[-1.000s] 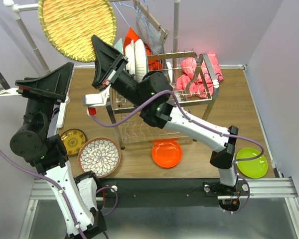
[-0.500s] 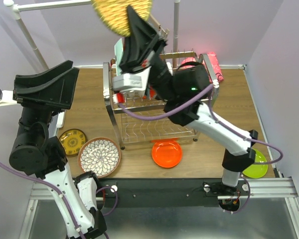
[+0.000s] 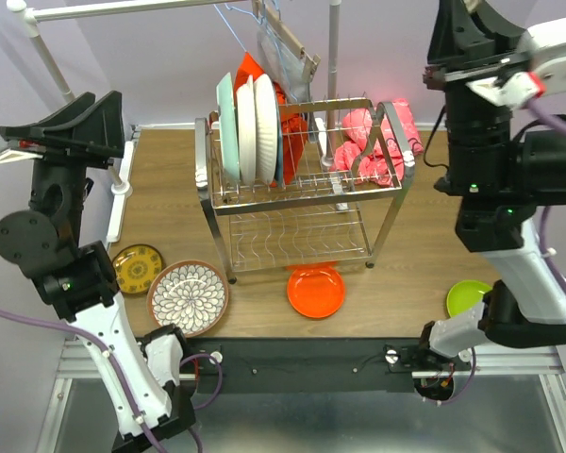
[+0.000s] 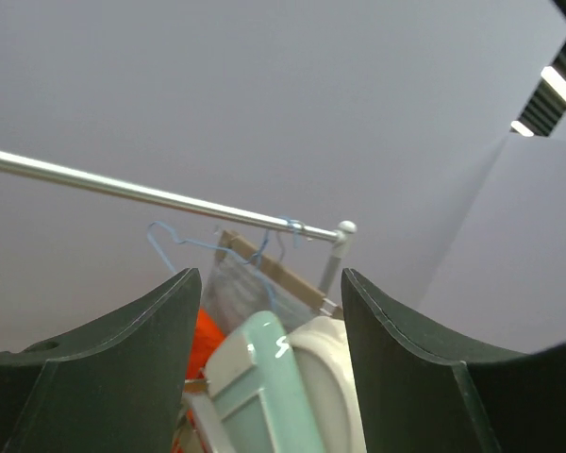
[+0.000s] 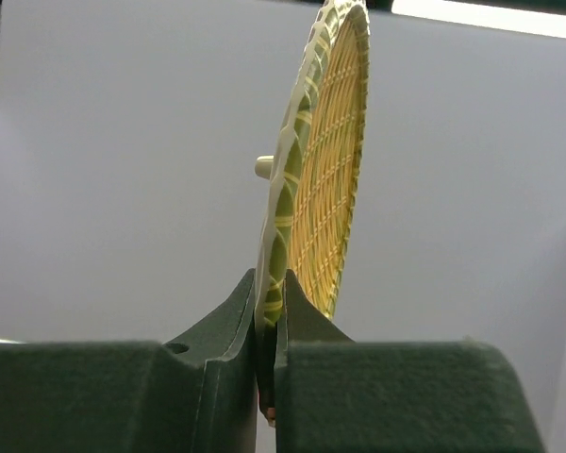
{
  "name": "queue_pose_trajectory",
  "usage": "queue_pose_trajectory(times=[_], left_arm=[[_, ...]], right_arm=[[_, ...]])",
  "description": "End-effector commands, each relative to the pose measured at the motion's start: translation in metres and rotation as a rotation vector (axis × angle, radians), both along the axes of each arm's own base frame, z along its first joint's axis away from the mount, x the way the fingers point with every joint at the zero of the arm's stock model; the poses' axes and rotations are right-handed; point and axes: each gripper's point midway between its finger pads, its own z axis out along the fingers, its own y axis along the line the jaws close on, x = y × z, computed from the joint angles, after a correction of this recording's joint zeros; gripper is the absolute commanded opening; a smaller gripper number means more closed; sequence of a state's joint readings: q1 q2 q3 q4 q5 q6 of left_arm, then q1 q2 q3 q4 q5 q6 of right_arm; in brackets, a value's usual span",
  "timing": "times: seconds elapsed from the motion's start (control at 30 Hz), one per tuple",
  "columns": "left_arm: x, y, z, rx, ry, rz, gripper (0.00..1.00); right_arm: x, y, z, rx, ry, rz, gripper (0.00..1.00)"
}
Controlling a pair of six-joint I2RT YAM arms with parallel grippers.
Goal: Load the plates into the dish rack
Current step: Insert the plate into the dish rack
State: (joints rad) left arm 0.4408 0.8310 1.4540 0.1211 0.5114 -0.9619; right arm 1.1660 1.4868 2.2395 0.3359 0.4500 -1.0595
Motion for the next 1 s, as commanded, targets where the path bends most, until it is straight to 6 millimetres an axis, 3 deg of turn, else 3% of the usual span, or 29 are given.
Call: queue_pose_trajectory(times=[0.0, 0.43, 0.7, 0.97], left_arm=[[0.03, 0.025, -0.028, 0.049, 0.092, 0.121, 0.7], [0.04, 0.036, -0.066, 0.083, 0.202, 0.183, 0.7], [0.04, 0.039, -0.085, 0.1, 0.248, 0.212, 0.7], [0.042, 0.042, -0.098, 0.097, 0.274, 0.225, 0.7]], right_arm=[[0.038, 0.017, -0.062, 0.114, 0.315, 0.163, 0.01], [0.048, 0.019, -0.106, 0.414, 0.584, 0.376, 0.01], [0.06, 0.016, -0.14, 0.56, 0.712, 0.35, 0.01], [0.065, 0.045, -0.175, 0.567, 0.851, 0.422, 0.01]])
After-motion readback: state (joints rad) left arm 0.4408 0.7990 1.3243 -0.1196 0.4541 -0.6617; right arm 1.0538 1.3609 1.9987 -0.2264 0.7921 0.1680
